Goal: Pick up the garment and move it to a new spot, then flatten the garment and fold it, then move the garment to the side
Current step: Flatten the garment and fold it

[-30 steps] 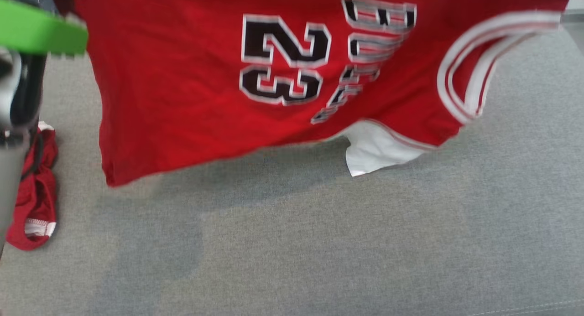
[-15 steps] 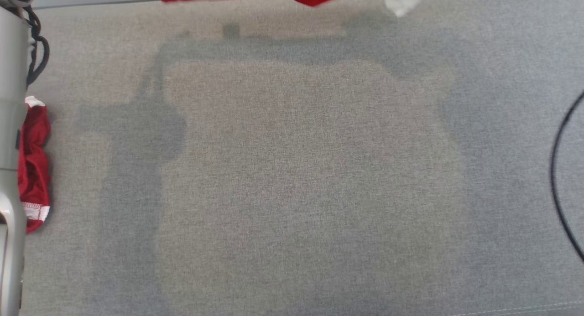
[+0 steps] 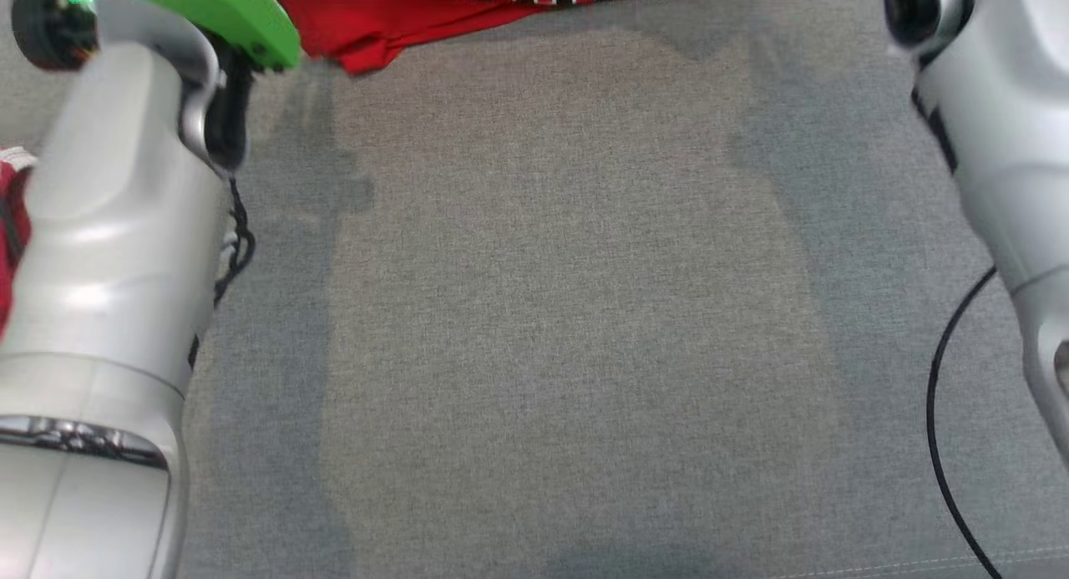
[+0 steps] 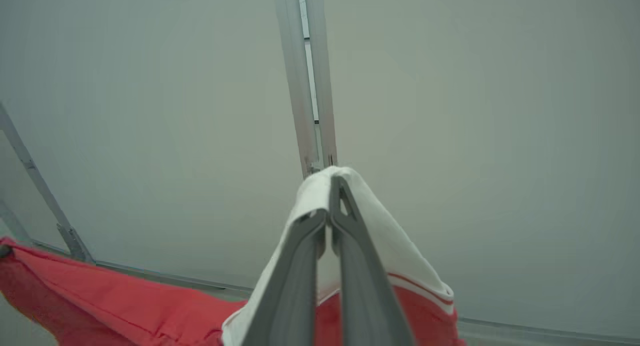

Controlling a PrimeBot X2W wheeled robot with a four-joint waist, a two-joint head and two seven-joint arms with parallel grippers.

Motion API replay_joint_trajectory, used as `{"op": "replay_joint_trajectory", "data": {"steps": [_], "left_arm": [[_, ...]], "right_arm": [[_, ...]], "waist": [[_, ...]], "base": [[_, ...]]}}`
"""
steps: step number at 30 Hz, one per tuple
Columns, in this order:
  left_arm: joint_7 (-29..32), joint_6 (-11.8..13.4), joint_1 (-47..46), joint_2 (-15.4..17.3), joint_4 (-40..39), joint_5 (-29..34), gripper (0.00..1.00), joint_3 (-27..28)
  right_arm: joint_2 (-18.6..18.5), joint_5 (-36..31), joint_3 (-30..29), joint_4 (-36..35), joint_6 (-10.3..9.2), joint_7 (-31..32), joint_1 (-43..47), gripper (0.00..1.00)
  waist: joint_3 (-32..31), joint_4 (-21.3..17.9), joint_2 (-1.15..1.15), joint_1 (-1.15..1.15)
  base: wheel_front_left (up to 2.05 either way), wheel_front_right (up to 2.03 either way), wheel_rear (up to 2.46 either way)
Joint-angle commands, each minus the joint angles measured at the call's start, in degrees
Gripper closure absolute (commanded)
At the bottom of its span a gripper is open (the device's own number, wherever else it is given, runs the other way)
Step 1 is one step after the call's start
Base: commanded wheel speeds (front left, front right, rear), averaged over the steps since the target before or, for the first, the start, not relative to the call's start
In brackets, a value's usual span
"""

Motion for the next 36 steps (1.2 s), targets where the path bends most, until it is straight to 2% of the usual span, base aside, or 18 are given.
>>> {"op": "replay_joint_trajectory", "data": {"steps": [1, 5, 9, 12, 17, 19, 20, 23, 26, 29, 33, 36], "left_arm": [[-0.98, -0.14, 3.63, 0.22, -0.99, -0.85, 1.00, -0.86], [-1.96, -0.15, 12.97, 0.59, -4.59, -2.95, 1.00, -0.77], [-2.04, -0.14, 24.10, 1.97, -12.41, -0.84, 1.00, 1.58], [-2.06, 1.18, 32.58, 3.66, -19.50, 1.64, 1.00, 3.68], [-2.08, 3.86, 47.35, 6.49, -31.54, 3.73, 1.00, 5.06], [-1.45, 5.69, 52.47, 8.12, -36.99, 3.84, 1.00, 5.50], [-1.45, 5.69, 52.47, 8.12, -36.99, 3.84, 1.00, 5.50], [1.67, 9.15, 60.35, 10.56, -47.07, 3.27, 1.00, 6.22], [6.15, 13.33, 67.97, 13.54, -58.03, 2.76, 1.00, 7.25], [10.94, 17.81, 75.37, 16.18, -68.32, 2.80, 1.00, 8.16], [17.07, 23.12, 83.58, 19.27, -79.31, 3.38, 1.00, 8.73], [21.18, 26.57, 88.04, 20.50, -85.16, 3.13, 1.00, 8.65]], "right_arm": [[-1.79, 3.95, 2.83, -3.67, -0.03, 0.00, 5.06, 1.00], [-7.05, 12.16, 8.64, -13.30, -0.04, -0.18, 19.04, 1.00], [-11.98, 18.61, 9.58, -23.25, -0.01, -0.66, 34.20, 1.00], [-14.90, 21.84, 8.49, -29.59, -0.01, -0.80, 45.05, 1.00], [-18.76, 23.44, 5.19, -37.85, -0.01, 0.98, 60.68, 1.00], [-20.00, 23.06, 2.80, -41.29, -0.01, 2.41, 66.24, 1.00], [-20.00, 23.06, 2.80, -41.29, -0.01, 2.41, 66.24, 1.00], [-21.22, 22.26, -1.56, -47.42, -0.01, 6.21, 74.72, 1.00], [-21.65, 21.19, -6.78, -55.03, -0.01, 11.51, 82.89, 1.00], [-20.29, 19.59, -12.64, -62.71, -0.01, 18.30, 90.95, 1.00], [-16.14, 16.10, -20.89, -72.17, -0.01, 28.18, 100.75, 1.00], [-11.52, 13.19, -25.49, -78.73, 0.00, 35.50, 105.01, 1.00]], "waist": [[0.20, 0.23, 0.00, -0.01], [-0.49, 0.08, 0.00, -0.01], [-1.72, -0.26, 0.00, -0.01], [-2.99, -1.01, 0.00, -0.01], [-5.62, -2.49, 0.00, -0.01], [-6.66, -2.75, 0.00, -0.01], [-6.66, -2.75, 0.00, -0.01], [-8.35, -3.05, 0.00, -0.01], [-9.75, -3.28, 0.00, -0.01], [-10.97, -3.45, 0.00, -0.01], [-12.34, -3.39, 0.00, -0.01], [-12.84, -3.48, 0.00, -0.01]], "base": [[0.00, 0.00, 0.00], [0.00, 0.00, 0.00], [0.00, 0.00, 0.00], [0.00, 0.00, 0.00], [0.00, 0.00, 0.00], [0.00, 0.00, 0.00], [0.00, 0.00, 0.00], [0.00, 0.00, 0.00], [0.00, 0.00, 0.00], [0.00, 0.00, 0.00], [0.00, 0.00, 0.00], [0.00, 0.00, 0.00]]}}
